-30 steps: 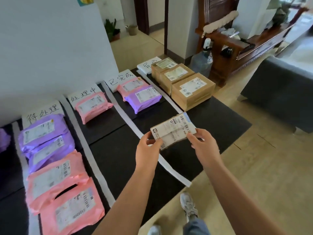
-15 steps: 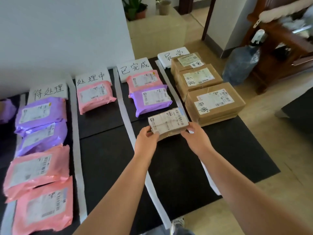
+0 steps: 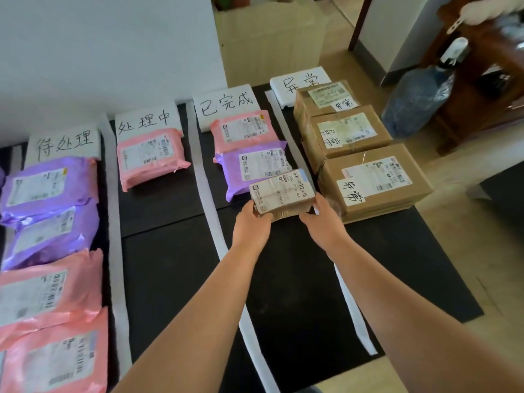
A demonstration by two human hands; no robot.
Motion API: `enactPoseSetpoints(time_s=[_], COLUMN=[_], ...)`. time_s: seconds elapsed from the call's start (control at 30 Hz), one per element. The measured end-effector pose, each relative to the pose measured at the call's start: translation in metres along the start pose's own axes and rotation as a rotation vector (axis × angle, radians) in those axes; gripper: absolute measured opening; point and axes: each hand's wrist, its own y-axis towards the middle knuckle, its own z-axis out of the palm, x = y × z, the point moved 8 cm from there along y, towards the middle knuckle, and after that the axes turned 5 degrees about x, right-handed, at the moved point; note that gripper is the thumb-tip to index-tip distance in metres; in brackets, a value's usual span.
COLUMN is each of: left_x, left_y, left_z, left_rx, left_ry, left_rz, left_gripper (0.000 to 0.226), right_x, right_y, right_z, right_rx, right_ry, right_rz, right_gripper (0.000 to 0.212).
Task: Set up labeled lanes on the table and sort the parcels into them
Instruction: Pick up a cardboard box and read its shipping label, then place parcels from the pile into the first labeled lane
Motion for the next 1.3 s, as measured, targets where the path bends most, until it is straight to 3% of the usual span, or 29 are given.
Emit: enactPoseSetpoints(time_s=[0.3,0.47,0.73,1.0,1.3], left_x=[0.015,0.014,0.025,0.063,0.144], left_y=[-0.019,-0.049,-0.121,-0.189,-0.275], left_z=[-0.006,-0.016,-0.052,-0.11,-0.207], left_rx=[-0.017,-0.076,-0.235,-0.392,-0.548], left_ry=[0.021,0.014,0.075,-0.002,-0.157], left_rz=[-0.082,-0.056,0.003,0.008,-0.051], left_gripper=[0.069,0.067,0.064,0.06,0.051], right_x=[-0.008,-0.001,0.037,0.071,0.1], right_y=[-0.017,-0.045,-0.102,-0.164,-0.241], right_z=[0.0,-0.007,0.018,0.094,0.193], right_rx=[-0.057,-0.099,0.019,0.219,0.284], right_ry=[-0.017,-0.036,-0.089,-0.209,-0.252], right_rz=[0.062,0.014,-0.176,-0.369,-0.462], right_gripper=[0.073,0.069,0.056,0.046,0.037])
